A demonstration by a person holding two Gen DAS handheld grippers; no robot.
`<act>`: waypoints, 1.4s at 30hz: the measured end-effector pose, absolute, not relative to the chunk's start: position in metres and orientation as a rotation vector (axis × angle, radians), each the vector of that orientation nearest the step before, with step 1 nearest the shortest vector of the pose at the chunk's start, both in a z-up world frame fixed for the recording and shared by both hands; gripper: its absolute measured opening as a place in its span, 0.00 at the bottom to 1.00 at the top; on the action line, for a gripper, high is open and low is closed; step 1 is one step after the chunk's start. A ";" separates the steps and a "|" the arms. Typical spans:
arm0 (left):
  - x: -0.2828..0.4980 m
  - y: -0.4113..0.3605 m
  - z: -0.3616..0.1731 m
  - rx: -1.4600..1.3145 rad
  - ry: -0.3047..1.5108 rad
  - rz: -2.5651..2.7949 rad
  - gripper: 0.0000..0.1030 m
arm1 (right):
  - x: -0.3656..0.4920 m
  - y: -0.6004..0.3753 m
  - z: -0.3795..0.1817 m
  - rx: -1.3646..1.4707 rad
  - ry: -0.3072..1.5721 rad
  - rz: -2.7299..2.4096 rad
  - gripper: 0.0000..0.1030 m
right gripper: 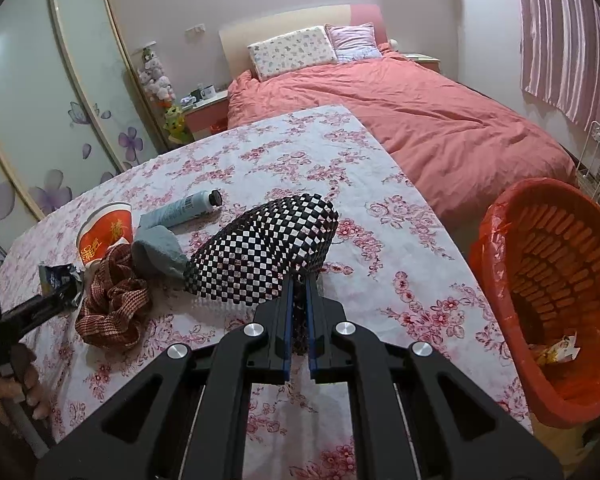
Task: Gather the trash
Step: 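Grasp the checkered black-and-white mesh with the right tool while the left tool grasps the blue snack bag, then carry the checkered mesh and blue snack bag over the orange basket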
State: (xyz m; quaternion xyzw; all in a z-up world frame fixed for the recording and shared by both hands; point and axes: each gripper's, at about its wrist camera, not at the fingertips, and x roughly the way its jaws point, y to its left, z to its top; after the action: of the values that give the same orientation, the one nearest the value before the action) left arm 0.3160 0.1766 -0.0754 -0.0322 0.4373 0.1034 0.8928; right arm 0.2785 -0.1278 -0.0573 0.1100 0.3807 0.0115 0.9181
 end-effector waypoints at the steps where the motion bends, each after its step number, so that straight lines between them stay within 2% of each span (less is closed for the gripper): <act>1: 0.312 0.181 -0.076 -0.074 0.910 0.205 0.82 | 0.279 -0.127 -0.057 0.226 0.783 0.026 0.06; 7: 0.287 0.207 -0.071 -0.175 0.908 0.171 0.81 | 0.279 -0.124 -0.058 0.223 0.786 0.035 0.06; 11: 0.289 0.208 -0.056 -0.238 0.873 0.176 0.93 | 0.279 -0.122 -0.059 0.220 0.787 0.037 0.06; 23: 0.351 0.199 -0.069 -0.207 0.967 0.343 0.94 | 0.279 -0.126 -0.062 0.223 0.797 0.037 0.06; 28: 0.342 0.198 -0.075 -0.201 0.945 0.273 0.77 | 0.280 -0.125 -0.065 0.223 0.804 0.042 0.06; 31: 0.335 0.198 -0.074 -0.169 0.915 0.217 0.60 | 0.281 -0.124 -0.066 0.224 0.808 0.042 0.06; 33: 0.334 0.199 -0.073 -0.169 0.904 0.183 0.41 | 0.281 -0.123 -0.067 0.221 0.811 0.042 0.06; 34: 0.335 0.199 -0.072 -0.171 0.903 0.174 0.38 | 0.281 -0.122 -0.067 0.220 0.811 0.043 0.06; 36: 0.336 0.197 -0.071 -0.179 0.897 0.139 0.20 | 0.281 -0.121 -0.067 0.218 0.811 0.044 0.06; 42: 0.328 0.195 -0.071 -0.174 0.864 0.099 0.09 | 0.279 -0.122 -0.065 0.218 0.802 0.046 0.06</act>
State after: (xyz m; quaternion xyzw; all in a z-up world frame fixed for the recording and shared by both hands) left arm 0.3278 0.1950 -0.0708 -0.0843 0.4179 0.0481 0.9033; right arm 0.2791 -0.1223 -0.0648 0.1061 0.3897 0.0226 0.9145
